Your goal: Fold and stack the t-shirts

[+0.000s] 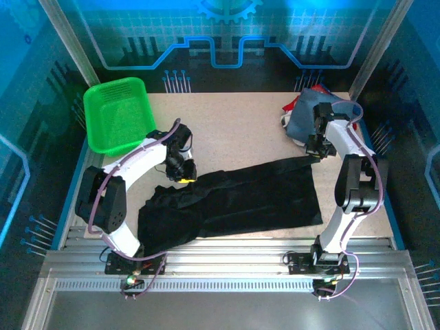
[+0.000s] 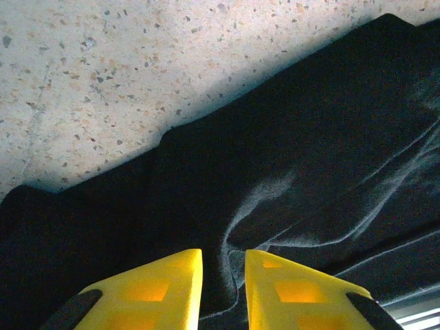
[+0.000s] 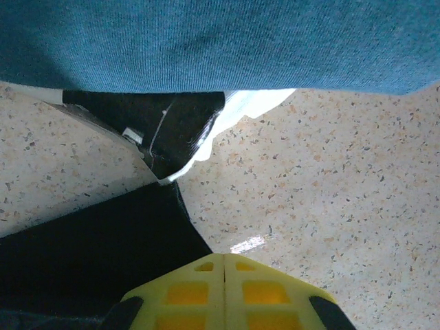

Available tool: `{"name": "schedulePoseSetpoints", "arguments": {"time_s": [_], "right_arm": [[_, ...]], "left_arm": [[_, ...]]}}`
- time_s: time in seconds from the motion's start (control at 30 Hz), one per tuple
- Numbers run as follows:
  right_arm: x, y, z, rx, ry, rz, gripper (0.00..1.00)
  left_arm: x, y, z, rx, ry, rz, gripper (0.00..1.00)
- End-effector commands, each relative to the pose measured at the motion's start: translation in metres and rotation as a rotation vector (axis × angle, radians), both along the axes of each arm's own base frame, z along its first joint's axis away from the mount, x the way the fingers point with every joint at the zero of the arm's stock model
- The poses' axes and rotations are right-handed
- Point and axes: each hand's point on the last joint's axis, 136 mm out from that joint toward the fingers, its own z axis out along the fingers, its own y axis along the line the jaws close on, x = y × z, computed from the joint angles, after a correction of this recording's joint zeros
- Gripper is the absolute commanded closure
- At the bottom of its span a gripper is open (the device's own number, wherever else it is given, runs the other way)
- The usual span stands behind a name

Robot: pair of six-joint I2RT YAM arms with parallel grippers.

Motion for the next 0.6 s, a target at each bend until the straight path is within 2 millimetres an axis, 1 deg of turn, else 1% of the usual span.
{"name": "schedulePoseSetpoints", "arguments": {"time_s": [0.0, 0.1, 0.23, 0.33, 0.43, 0.57], "right_arm": [[-0.001, -0.003, 0.000, 0.014, 0.015, -0.009, 1.00], [-0.001, -0.003, 0.000, 0.013, 0.018, -0.009, 1.00], [-0.002, -0.003, 0.000, 0.013, 0.017, -0.010, 1.00], [-0.002, -0.003, -0.001, 0.015, 0.017, -0.013, 1.00], [-0.001, -0.002, -0.002, 0.019, 0.017, -0.017, 1.00], [-0.001, -0.001, -0.001, 0.019, 0.015, -0.018, 1.00]], "left_arm": [[-0.011, -0.001, 0.000, -0.034, 0.036, -0.022, 0.71], [-0.019, -0.001, -0.002, -0.036, 0.065, -0.033, 0.68], [-0.034, 0.007, -0.006, 0.002, 0.111, -0.023, 0.68], [-0.041, 0.013, -0.011, 0.026, 0.127, -0.016, 0.68], [-0.040, 0.013, -0.015, 0.033, 0.128, -0.019, 0.68], [-0.031, 0.011, -0.014, 0.033, 0.110, -0.021, 0.68]]}}
